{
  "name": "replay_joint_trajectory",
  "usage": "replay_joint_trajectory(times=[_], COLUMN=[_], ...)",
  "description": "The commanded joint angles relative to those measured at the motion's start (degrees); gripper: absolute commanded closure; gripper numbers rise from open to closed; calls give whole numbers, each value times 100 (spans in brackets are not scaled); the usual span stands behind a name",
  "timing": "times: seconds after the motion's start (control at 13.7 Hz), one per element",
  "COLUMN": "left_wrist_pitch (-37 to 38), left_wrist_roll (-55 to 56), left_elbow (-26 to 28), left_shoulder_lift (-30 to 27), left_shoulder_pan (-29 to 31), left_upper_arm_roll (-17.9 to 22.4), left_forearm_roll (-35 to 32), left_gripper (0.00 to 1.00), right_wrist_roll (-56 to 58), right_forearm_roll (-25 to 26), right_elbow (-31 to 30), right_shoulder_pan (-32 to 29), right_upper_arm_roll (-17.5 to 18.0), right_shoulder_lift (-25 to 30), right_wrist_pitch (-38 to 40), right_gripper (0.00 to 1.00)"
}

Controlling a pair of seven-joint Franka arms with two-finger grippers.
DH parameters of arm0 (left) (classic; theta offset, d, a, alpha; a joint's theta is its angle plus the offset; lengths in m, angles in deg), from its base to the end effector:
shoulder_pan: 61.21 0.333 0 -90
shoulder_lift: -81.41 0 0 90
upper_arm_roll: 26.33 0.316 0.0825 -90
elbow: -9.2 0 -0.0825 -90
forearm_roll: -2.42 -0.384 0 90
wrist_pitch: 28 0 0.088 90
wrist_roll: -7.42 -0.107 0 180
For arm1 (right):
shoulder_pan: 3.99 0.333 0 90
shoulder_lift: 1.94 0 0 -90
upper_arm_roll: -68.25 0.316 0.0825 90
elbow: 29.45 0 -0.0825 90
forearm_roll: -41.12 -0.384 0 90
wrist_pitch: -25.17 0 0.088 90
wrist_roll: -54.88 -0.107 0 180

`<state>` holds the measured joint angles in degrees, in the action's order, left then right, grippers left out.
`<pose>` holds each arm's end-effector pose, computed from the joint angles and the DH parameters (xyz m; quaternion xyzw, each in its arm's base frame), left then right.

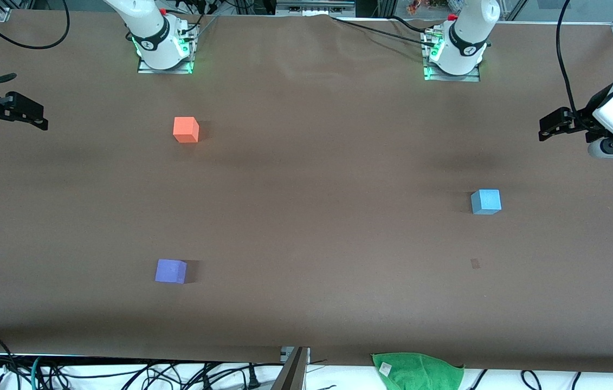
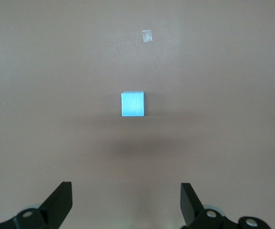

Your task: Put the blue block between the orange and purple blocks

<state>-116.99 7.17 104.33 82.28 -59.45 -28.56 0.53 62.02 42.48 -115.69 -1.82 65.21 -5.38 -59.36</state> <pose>0.5521 -0.0008 0.5727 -0.9980 0.0070 0.0611 0.0163 0.5628 -0.0103 0.6137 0.9974 0.0540 -0.0457 0.0103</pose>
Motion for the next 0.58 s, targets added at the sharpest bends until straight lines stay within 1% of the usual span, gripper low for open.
replay_joint_trajectory(times=[0.0, 0.22, 0.51], left_wrist_pitch=[118, 127, 127], left_wrist_roll=[-106, -115, -141], left_elbow=[-414, -775, -785], left_shoulder_lift=[343, 625, 713], left_shoulder_pan=[52, 43, 113], left_upper_arm_roll=[4, 4, 4], left_forearm_roll=[84, 48, 40], left_gripper=[0, 0, 0], right_wrist_roll=[69, 69, 69], right_forearm_roll=[-5, -5, -5], right_elbow=[46, 55, 46], right_shoulder_pan=[-32, -32, -32], right_upper_arm_roll=[24, 24, 24], right_shoulder_lift=[-8, -8, -8], right_wrist_pitch=[-3, -12, -12], right_gripper=[0, 0, 0])
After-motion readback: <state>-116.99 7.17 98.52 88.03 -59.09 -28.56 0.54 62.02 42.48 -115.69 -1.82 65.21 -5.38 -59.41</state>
